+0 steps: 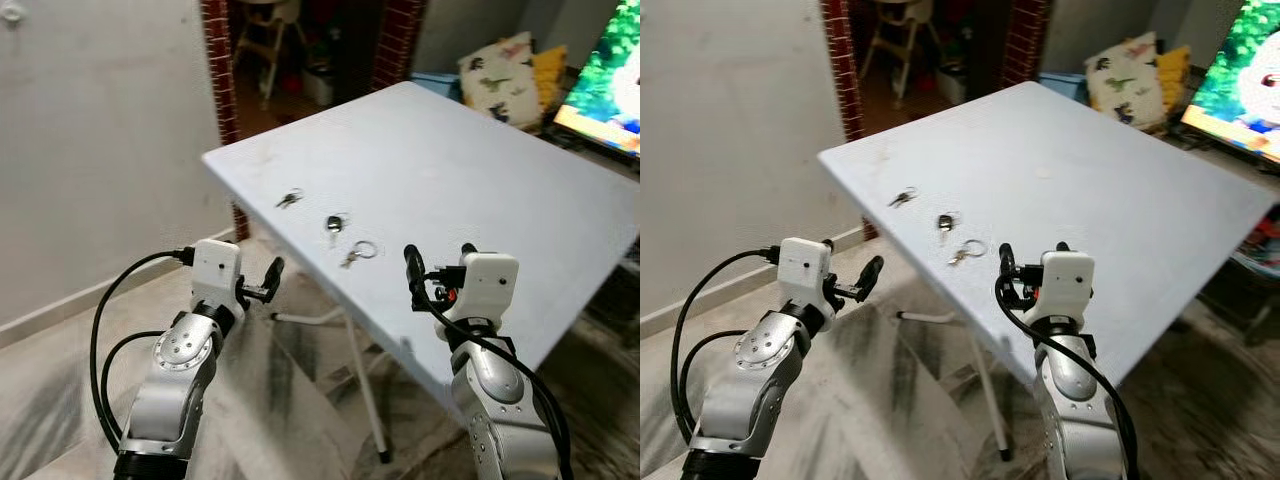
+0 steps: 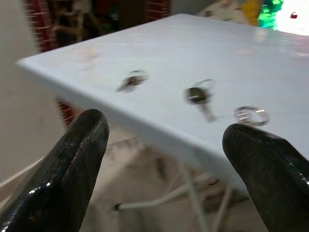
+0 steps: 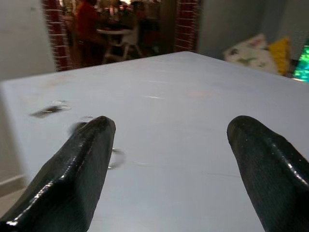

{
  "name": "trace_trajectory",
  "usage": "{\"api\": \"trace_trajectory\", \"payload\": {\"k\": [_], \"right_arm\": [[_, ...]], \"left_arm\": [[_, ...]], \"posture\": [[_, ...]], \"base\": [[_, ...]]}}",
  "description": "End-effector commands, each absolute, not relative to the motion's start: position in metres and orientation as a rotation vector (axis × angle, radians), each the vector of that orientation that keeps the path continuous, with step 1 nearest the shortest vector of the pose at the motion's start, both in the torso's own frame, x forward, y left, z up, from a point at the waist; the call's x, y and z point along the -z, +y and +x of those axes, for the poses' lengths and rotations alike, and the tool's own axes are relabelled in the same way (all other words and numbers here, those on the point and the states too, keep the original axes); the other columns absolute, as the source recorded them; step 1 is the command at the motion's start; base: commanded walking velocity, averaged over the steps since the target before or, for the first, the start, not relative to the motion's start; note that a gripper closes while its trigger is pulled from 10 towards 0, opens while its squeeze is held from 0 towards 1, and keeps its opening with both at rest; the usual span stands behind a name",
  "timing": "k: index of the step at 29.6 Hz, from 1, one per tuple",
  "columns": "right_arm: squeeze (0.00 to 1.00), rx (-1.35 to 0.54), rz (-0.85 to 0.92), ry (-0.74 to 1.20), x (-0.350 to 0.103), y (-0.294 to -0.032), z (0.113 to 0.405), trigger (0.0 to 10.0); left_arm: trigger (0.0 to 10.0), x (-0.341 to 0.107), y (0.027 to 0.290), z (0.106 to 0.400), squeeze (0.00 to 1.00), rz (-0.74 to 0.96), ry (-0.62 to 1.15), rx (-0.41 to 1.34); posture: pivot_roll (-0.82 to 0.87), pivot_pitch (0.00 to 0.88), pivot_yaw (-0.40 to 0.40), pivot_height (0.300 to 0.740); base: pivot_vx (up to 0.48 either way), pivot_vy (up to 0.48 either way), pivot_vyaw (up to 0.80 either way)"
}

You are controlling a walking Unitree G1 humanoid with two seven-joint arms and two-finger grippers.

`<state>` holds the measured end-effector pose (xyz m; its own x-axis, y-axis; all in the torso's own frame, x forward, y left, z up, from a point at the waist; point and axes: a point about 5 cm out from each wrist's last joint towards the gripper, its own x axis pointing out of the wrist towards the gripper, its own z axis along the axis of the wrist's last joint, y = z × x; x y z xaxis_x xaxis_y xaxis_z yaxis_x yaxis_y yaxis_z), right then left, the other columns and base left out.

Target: Hang keys on a hook

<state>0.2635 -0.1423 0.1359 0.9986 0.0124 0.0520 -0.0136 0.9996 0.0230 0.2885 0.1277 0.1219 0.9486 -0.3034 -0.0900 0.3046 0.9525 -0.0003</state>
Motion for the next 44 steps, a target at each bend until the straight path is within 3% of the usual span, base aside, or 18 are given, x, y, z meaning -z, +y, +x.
{"api": "trace_trajectory", "payload": {"k": [1,8,20,36,44], "right_arm": [[0.00,0.006,0.020,-0.051,-0.136,-0.148,0.263,10.0],[0.00,-0.017,0.037,-0.030,-0.133,-0.144,0.265,10.0],[0.00,-0.116,0.114,0.080,-0.117,-0.113,0.274,10.0],[0.00,-0.105,0.109,0.070,-0.116,-0.110,0.282,10.0],[0.00,-0.077,0.062,0.077,-0.116,-0.102,0.289,10.0]], "left_arm": [[10.0,-0.125,0.122,0.288,0.00,0.018,0.081,0.327],[10.0,-0.123,0.127,0.287,0.00,0.037,0.091,0.296],[10.0,-0.109,0.153,0.278,0.00,0.112,0.161,0.205],[10.0,-0.111,0.151,0.273,0.00,0.103,0.170,0.219],[10.0,-0.113,0.148,0.279,0.00,0.087,0.184,0.242]], "posture": [[0.06,0.016,-0.059,0.740],[0.06,0.016,-0.059,0.740],[0.11,0.035,-0.055,0.740],[0.12,0.060,-0.051,0.740],[0.12,0.064,-0.049,0.740]], "base": [[0.244,0.000,0.00],[0.000,0.000,0.00],[0.000,0.000,0.00],[0.000,0.000,0.58],[0.000,0.000,0.00]]}}
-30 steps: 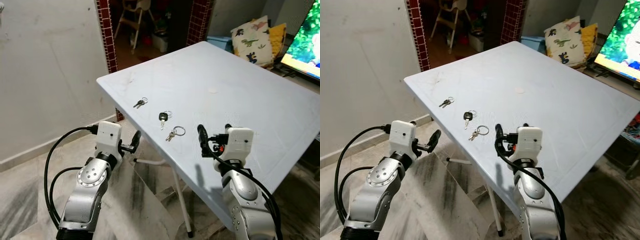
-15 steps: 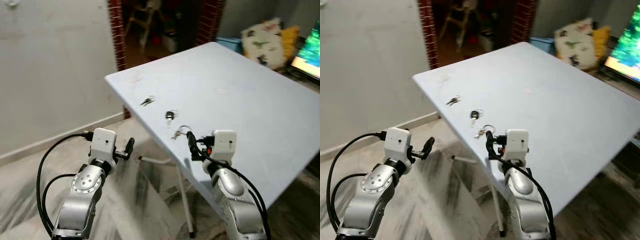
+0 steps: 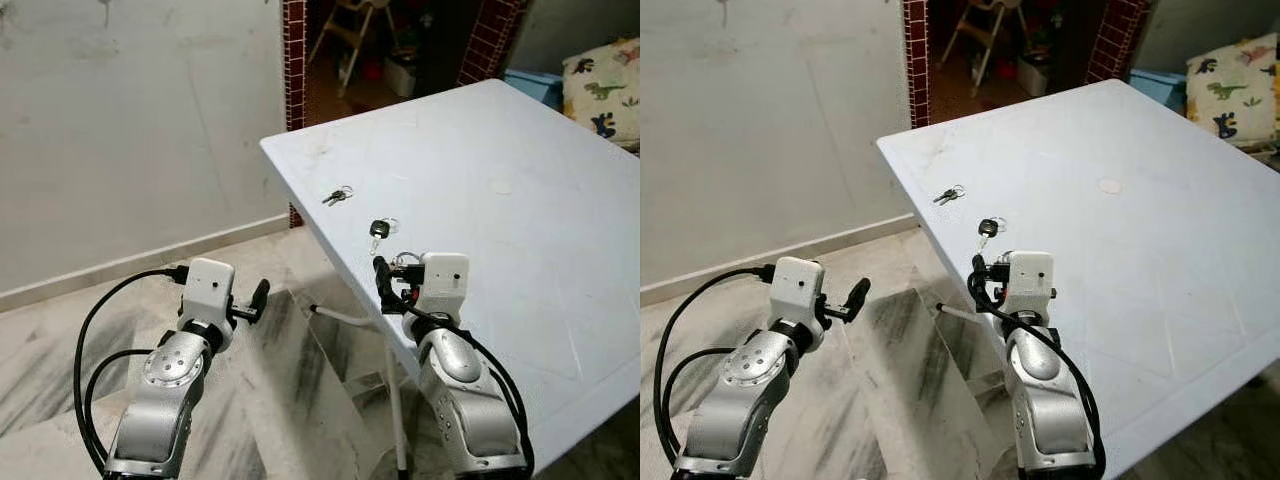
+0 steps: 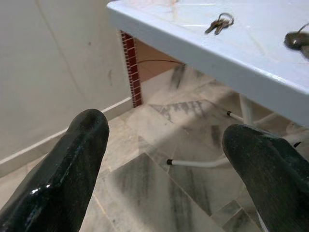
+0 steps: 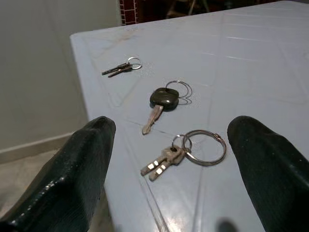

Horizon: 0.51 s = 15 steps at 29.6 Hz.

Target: Hang keys on a hook

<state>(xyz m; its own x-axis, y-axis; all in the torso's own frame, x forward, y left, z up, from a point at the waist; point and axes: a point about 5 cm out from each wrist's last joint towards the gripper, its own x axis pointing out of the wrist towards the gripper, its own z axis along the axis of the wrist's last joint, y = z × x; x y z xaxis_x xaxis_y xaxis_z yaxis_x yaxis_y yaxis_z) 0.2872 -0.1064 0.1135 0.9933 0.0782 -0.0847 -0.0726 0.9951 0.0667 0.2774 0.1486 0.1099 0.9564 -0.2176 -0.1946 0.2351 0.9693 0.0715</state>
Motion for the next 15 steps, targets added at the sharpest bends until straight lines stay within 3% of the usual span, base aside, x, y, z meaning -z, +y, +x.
{"api": "trace_trajectory", "payload": {"k": [1,15], "right_arm": [[0.00,-0.076,0.056,0.076,-0.116,-0.100,0.291,10.0],[0.00,-0.094,-0.029,0.124,-0.104,-0.087,0.308,10.0]], "left_arm": [[10.0,-0.113,0.147,0.279,0.00,0.085,0.186,0.247],[10.0,-0.111,0.139,0.280,0.00,0.078,0.202,0.302]], "posture": [[0.12,0.064,-0.049,0.740],[0.13,0.065,-0.054,0.740]], "base": [[0.000,0.000,0.00],[0.000,0.000,0.00]]}}
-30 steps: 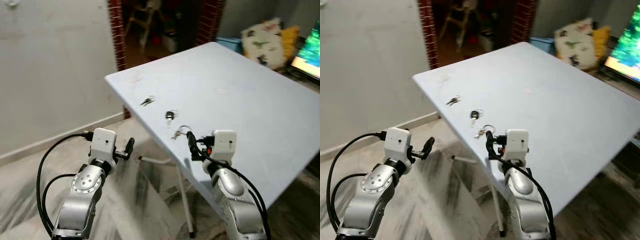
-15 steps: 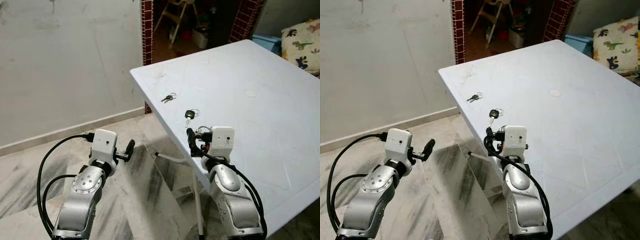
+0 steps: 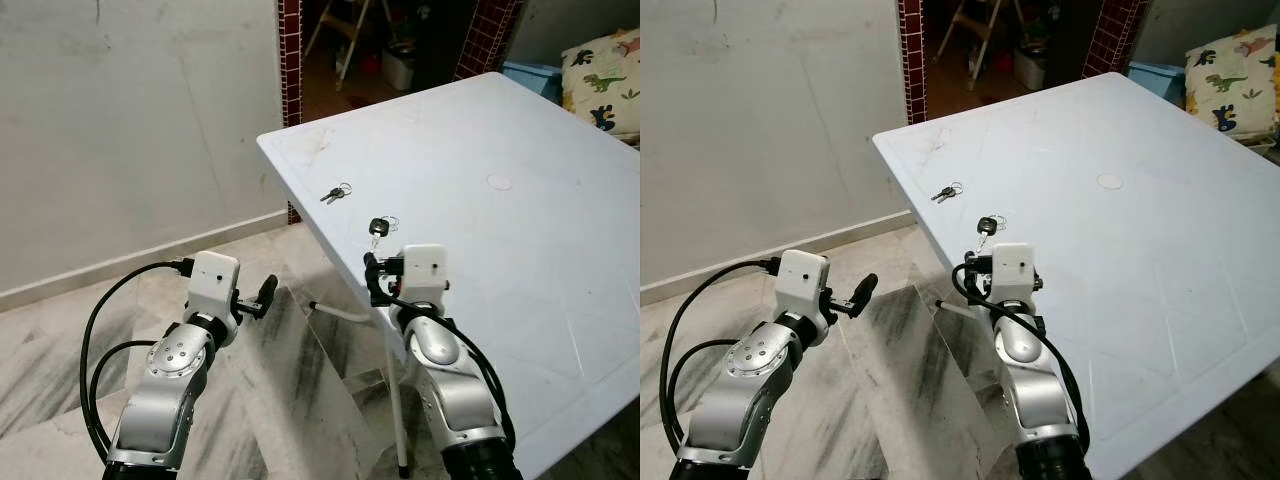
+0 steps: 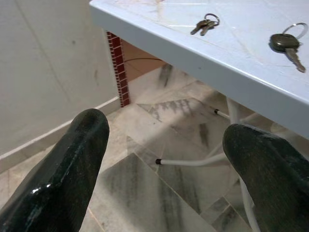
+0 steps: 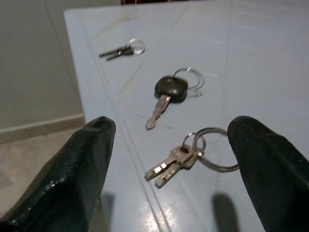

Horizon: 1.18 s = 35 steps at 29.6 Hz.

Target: Hang keys on a hook

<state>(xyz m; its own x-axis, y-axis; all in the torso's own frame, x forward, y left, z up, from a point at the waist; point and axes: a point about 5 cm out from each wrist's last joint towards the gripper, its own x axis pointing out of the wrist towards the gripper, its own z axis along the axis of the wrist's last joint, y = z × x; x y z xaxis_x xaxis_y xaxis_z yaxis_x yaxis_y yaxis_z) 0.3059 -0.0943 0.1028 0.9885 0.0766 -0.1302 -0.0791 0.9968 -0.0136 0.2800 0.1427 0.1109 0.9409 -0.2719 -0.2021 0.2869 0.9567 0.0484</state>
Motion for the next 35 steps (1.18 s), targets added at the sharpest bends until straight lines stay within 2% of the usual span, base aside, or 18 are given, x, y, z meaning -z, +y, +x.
{"api": "trace_trajectory", "payload": {"k": [1,12,18,20,28,35], "right_arm": [[0.00,-0.099,-0.045,0.135,-0.102,-0.083,0.310,10.0],[0.00,-0.099,-0.089,0.151,-0.097,-0.071,0.323,10.0],[0.00,-0.037,-0.080,0.051,-0.108,-0.088,0.319,10.0],[0.00,0.008,-0.098,0.008,-0.112,-0.104,0.312,10.0],[0.00,0.081,-0.079,-0.027,-0.122,-0.134,0.292,10.0],[0.00,0.054,-0.073,-0.050,-0.131,-0.140,0.277,10.0]], "left_arm": [[10.0,-0.112,0.138,0.280,0.00,0.076,0.200,0.307],[10.0,-0.116,0.137,0.278,0.00,0.069,0.184,0.320],[10.0,-0.116,0.140,0.277,0.00,0.073,0.182,0.316],[10.0,-0.114,0.145,0.272,0.00,0.077,0.187,0.308],[10.0,-0.112,0.154,0.262,0.00,0.085,0.189,0.310],[10.0,-0.111,0.155,0.261,0.00,0.067,0.203,0.293]], "posture": [[0.13,0.065,-0.054,0.740],[0.17,0.061,-0.064,0.740],[0.16,0.060,-0.063,0.740],[0.16,0.060,-0.063,0.740],[0.12,0.059,-0.051,0.740],[0.11,0.064,-0.057,0.740]], "base": [[0.000,0.000,0.00],[0.000,0.000,0.00],[0.000,0.000,0.00],[0.000,0.000,0.00],[0.000,0.000,0.00],[0.000,0.000,0.00]]}}
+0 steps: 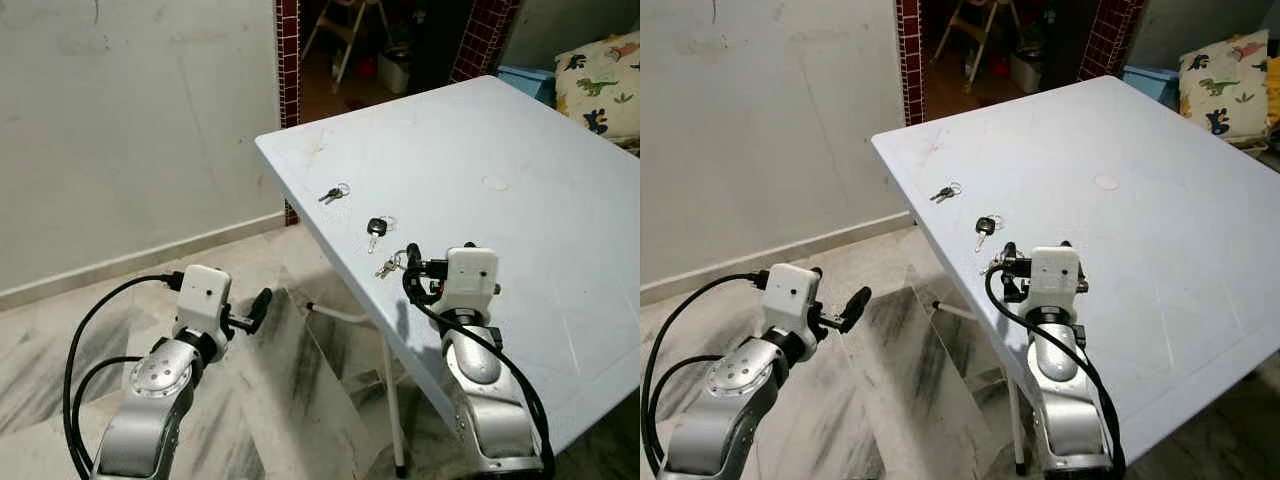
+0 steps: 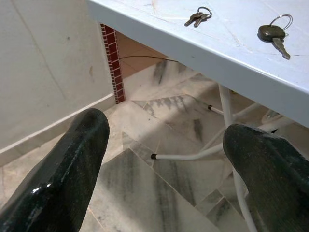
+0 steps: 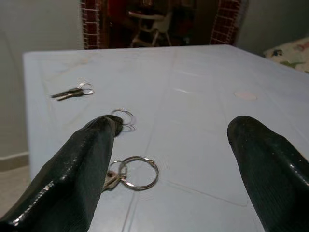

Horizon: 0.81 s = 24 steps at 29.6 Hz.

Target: Hang keys on a hook

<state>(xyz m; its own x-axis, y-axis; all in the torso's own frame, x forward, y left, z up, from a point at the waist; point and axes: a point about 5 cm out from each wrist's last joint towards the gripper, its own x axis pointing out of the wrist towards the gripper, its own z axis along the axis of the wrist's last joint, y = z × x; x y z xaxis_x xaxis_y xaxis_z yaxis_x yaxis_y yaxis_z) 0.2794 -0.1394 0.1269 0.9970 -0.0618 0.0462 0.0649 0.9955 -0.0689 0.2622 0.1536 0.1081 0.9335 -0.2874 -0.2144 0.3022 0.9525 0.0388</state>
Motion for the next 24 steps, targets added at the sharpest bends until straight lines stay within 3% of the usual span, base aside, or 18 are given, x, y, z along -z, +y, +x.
{"api": "trace_trajectory", "payload": {"k": [1,24], "right_arm": [[0.00,0.052,-0.076,-0.047,-0.130,-0.142,0.275,10.0],[0.00,0.111,-0.078,-0.030,-0.138,-0.150,0.270,10.0]], "left_arm": [[10.0,-0.110,0.156,0.261,0.00,0.067,0.206,0.290],[10.0,-0.113,0.148,0.270,0.00,0.064,0.205,0.310]], "posture": [[0.11,0.063,-0.058,0.740],[0.10,0.043,-0.041,0.740]], "base": [[0.000,0.000,0.00],[0.000,0.461,0.00]]}}
